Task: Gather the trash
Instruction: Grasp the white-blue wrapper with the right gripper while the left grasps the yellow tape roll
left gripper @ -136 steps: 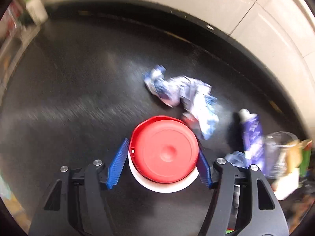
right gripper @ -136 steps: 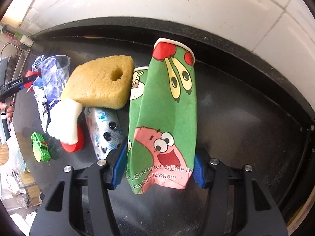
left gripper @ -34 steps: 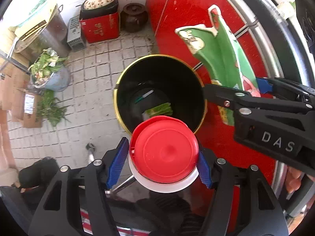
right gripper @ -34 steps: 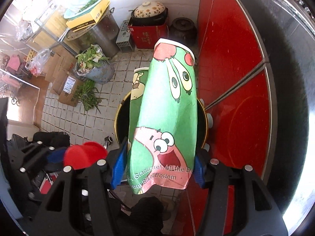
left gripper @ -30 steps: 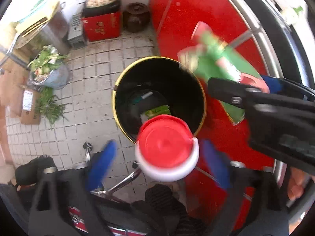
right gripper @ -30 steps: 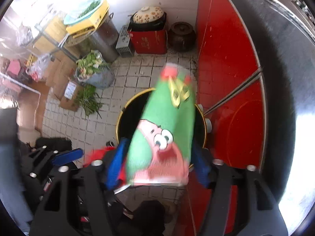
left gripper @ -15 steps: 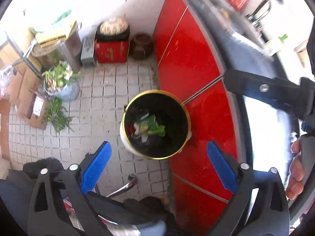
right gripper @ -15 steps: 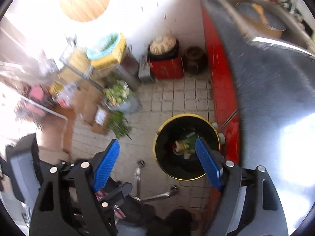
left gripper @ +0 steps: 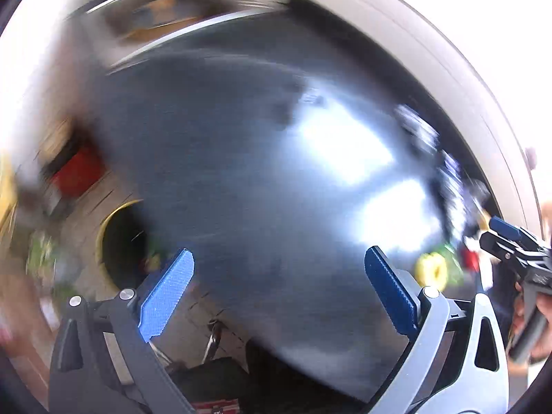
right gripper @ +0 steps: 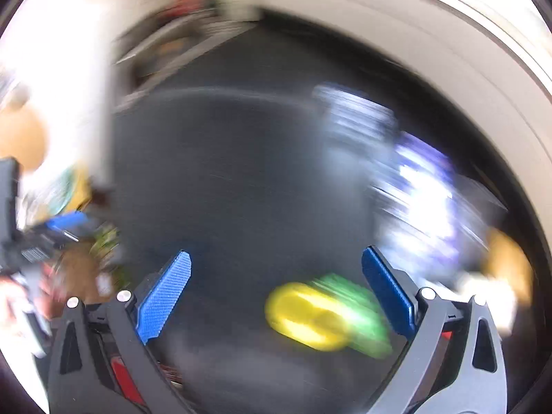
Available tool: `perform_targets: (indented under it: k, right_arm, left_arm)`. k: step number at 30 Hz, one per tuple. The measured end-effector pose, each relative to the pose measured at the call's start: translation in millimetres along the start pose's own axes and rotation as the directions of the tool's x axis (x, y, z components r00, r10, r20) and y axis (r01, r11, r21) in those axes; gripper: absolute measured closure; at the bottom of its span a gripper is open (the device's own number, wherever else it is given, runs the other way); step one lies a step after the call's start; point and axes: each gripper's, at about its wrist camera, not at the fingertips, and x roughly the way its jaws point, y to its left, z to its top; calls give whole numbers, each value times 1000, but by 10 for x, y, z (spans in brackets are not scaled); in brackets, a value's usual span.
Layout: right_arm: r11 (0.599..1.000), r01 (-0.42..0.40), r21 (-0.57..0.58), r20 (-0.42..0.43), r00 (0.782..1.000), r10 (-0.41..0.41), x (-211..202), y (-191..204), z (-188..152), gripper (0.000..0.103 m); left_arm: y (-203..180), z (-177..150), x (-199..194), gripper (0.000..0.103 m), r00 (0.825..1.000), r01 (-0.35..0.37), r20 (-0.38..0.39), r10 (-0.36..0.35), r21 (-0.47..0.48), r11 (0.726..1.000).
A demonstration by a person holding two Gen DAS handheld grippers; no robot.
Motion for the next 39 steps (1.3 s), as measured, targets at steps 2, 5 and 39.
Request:
perform_targets:
  k: [2,5,39]
  right_arm:
    - [989,105,100,-20,994,-104,-199,-790,-418,7]
    - [939,252,235,-100,967,-234,-465,-1730,-1077,7]
    - [958,204,203,-186,968,-167,545,-1936,-1092,7]
  left_arm:
    - [-515,35,140,7,999,32,-43,-26,147,989]
    - [-1101,-66,377,7,993,68,-115,-34,306,950]
    - [-1170,104,1311,5,963,-8,-211,167,598,802]
